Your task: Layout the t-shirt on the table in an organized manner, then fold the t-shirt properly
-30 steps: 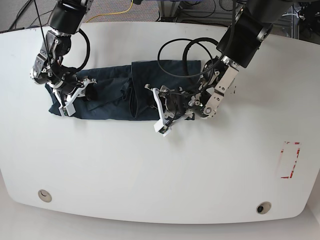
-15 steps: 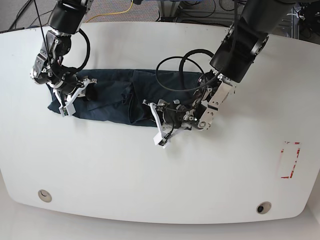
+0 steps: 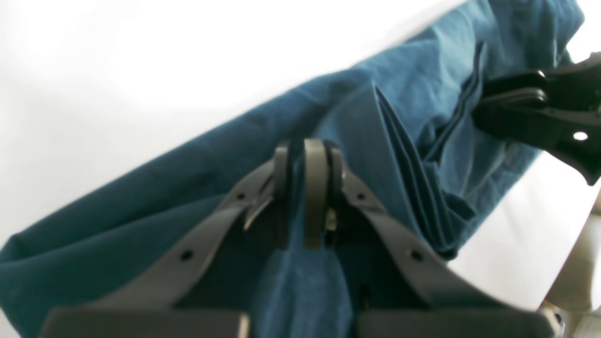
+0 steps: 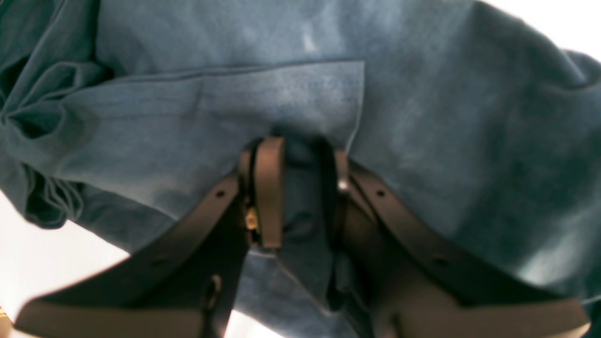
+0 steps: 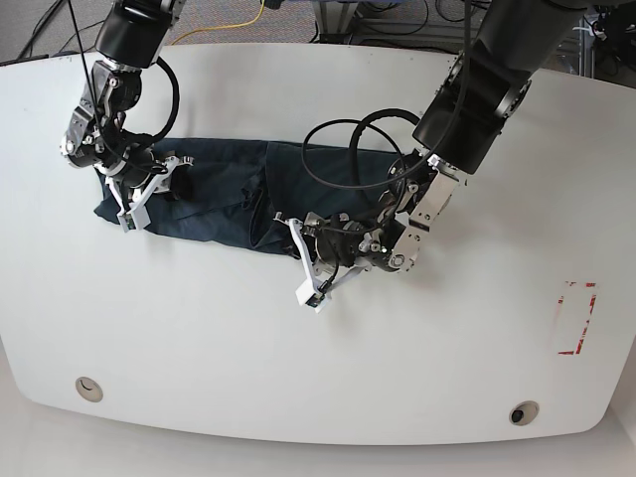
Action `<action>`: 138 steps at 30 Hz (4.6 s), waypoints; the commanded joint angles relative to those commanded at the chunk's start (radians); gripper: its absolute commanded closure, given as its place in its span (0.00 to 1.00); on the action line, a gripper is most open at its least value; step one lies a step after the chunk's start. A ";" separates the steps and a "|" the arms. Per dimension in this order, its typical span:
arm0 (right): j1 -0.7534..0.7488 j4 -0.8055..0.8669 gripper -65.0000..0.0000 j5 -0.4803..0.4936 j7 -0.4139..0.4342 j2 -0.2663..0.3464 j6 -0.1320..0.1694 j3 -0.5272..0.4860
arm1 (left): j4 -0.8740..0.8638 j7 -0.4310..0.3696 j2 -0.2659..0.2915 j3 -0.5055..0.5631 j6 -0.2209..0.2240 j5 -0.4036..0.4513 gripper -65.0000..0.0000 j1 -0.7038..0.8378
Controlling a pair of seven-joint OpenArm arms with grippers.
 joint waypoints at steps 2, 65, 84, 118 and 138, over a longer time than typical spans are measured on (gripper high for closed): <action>0.000 0.000 0.79 0.000 0.000 0.000 0.000 0.000 | -0.006 -0.002 0.002 -0.002 0.002 0.000 0.96 -0.006; 0.058 0.353 0.36 0.031 -0.120 -0.017 0.000 0.000 | 0.255 0.144 -0.130 -0.534 -0.518 -0.006 0.50 0.328; 0.100 0.494 0.35 0.218 -0.249 -0.002 0.000 0.137 | 0.146 0.149 -0.072 -0.482 -0.518 -0.075 0.85 0.295; 0.092 -0.219 0.29 0.671 -0.301 0.307 0.000 0.450 | 0.043 0.117 -0.160 -0.479 -0.518 -0.068 0.85 0.302; 0.057 -0.404 0.09 0.671 -0.262 0.276 0.000 0.439 | 0.043 0.117 -0.164 -0.479 -0.518 -0.068 0.85 0.302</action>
